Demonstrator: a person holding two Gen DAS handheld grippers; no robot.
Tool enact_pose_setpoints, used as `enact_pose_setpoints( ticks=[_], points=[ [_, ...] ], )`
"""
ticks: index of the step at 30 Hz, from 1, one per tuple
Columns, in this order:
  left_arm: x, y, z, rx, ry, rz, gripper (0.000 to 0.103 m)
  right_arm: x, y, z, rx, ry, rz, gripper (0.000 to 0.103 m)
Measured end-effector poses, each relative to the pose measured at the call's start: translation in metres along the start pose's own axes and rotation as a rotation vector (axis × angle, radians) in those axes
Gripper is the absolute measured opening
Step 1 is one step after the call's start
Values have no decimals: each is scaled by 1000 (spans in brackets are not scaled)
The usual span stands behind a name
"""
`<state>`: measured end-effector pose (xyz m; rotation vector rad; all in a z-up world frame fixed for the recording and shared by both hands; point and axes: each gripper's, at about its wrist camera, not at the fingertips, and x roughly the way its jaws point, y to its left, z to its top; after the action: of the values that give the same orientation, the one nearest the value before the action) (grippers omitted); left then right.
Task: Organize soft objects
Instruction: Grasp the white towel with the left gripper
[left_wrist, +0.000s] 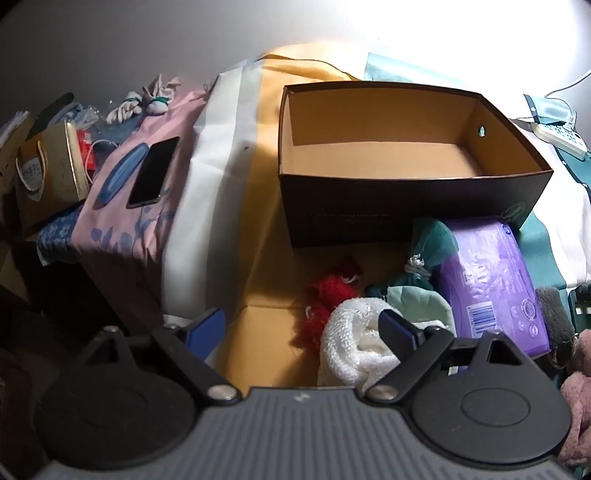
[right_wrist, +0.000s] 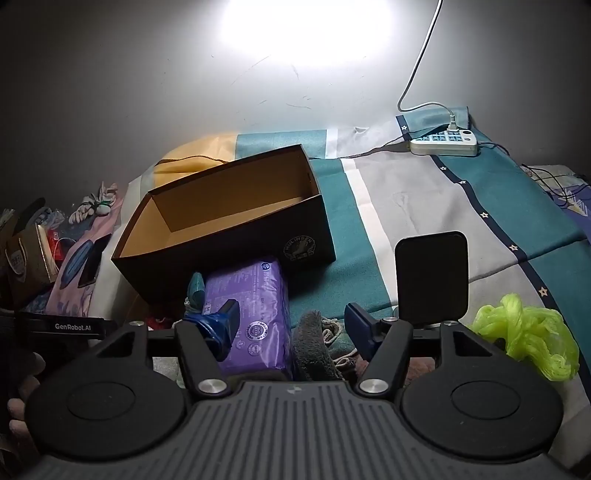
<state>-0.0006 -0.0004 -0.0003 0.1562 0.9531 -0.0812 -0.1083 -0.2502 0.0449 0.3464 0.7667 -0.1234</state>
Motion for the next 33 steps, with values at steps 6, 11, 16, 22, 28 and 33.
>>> enact_pose_setpoints(
  ticks=[6,11,16,22,28,33],
  points=[
    [-3,0,0,-31,23,15,91,10,-6,-1,-18,19,58,36],
    [-5,-5,-2,-48,27,27,91,12,-18,2,-15,38,101,33],
    [-7,-7,-5,-76,49,-4,91,16,-30,5,-13,61,150,32],
    [-10,-6,-18,-82,88,-80,91,21,-47,12,-2,93,202,33],
    [-18,-8,-39,-85,68,-214,91,27,-50,7,-46,141,259,33],
    [-13,-26,-49,-52,84,-232,91,31,-52,5,-50,173,281,33]
  ],
)
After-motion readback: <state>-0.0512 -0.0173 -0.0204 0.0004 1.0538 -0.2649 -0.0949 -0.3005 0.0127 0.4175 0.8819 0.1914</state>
